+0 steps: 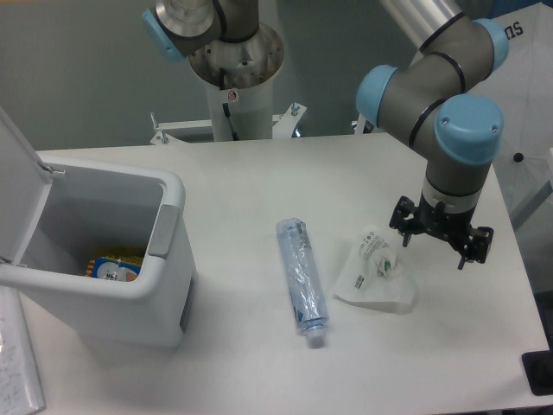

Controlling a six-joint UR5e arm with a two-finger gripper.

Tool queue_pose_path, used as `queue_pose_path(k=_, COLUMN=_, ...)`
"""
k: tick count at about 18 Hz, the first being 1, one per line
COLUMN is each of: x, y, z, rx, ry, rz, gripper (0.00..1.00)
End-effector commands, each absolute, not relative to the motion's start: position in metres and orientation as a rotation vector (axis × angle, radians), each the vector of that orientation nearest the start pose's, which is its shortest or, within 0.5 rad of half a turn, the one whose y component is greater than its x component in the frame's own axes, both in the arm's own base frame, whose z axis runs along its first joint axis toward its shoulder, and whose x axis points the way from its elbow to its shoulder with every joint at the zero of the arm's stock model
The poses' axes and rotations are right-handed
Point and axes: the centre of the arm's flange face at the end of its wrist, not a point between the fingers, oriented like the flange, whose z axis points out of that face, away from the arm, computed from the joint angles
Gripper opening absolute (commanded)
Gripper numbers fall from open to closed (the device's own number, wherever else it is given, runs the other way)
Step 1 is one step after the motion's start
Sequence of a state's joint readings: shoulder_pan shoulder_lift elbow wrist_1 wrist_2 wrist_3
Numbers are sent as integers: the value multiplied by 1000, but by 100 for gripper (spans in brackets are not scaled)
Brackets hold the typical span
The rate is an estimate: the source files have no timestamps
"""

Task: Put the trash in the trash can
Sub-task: 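Lower the open gripper over the crumpled white tissue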

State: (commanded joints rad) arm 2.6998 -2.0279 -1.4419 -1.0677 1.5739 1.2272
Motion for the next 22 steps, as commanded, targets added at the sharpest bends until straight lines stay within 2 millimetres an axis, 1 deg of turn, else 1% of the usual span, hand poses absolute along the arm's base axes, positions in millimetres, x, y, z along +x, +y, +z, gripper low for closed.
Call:
queue_pose_path(k=2, x=-553, y=407, z=335, rx=-3073, ry=149, rz=252, gripper=100)
queue_pose_path(k=4, x=-548, y=408, z=328, rx=-3079, ry=150, rz=229, gripper=100)
queue_pose_path(k=7, x=-538, y=402, z=313, rx=-3097, ry=144, rz=183, gripper=100)
queue_pose_path(k=8, x=-533, y=397, z=301, rx=-3105, ry=121, rz=149, gripper=100)
queue_pose_path(k=9, x=-528, y=393, z=297, rx=-3103, ry=71, rz=146, gripper=100)
queue_pose_path(k=11, x=-525, y=386, z=286, rx=-3061, ry=-28, rz=231, gripper=100)
queue_pose_path(k=13, x=-516, y=384, z=272, rx=-3043, ry=-39, rz=267, gripper=100)
queue_pose_path(k=15, x=-512, y=385, z=268, rx=-3045, ry=-37, rz=257, gripper=100)
queue_pose_path(k=18, x=-506, y=394, z=256, rx=-3052, ry=-9, rz=241, gripper=100)
queue_pose_path(k=20, x=-513, y=405, z=256, rx=-3042, ry=-4, rz=256, gripper=100)
queue_pose_path(k=22, x=-519, y=417, z=250, rx=-3039, ry=-13, rz=259, gripper=100)
